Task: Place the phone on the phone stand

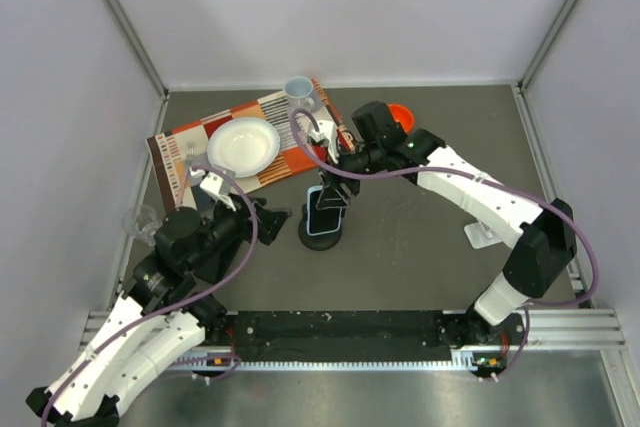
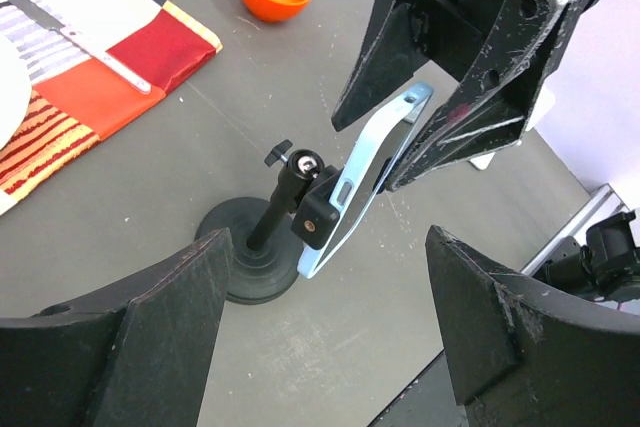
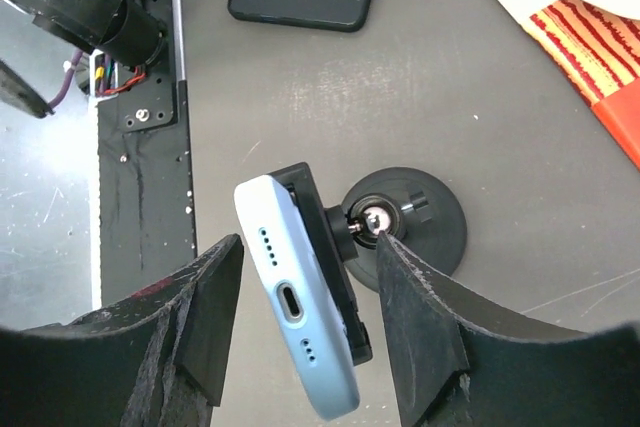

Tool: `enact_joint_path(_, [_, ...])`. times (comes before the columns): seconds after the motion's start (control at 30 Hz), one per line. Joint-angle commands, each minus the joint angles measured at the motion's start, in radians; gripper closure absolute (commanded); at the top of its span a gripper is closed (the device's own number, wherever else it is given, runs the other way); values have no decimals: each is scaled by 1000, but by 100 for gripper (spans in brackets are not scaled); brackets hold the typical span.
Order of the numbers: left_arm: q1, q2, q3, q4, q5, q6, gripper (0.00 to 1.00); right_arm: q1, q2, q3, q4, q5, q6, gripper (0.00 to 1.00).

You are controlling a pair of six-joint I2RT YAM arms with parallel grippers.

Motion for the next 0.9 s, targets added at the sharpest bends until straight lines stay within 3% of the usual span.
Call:
enact_joint_path(0.0, [5,0,-20,34,10,16,18,-8,-68,-39,39,-39,-18,45])
enact_joint_path(0.13, [5,-2,-35,57,27,14,19,-18,-89,-67,52,-62,-35,55])
enact_joint_path(0.2, [5,3,-33,60,39,14,19,-19,-90,-63,49,-65,-39,69])
enact_joint_path(0.23, [5,4,-32,62,42,16,20,-19,-89,-59,43,-57,-38,81])
enact_joint_path(0.33, [5,4,-23,57,44,25,20,-21,-102,-53,39,-48,-45,100])
enact_joint_path(0.6, [5,9,-20,67,74,29,20,-79,-207,-55,1,121,22,100])
enact_joint_path(0.87, [5,55,-41,142,197,-7,21,-399,-353,-47,-111,153,-39,100])
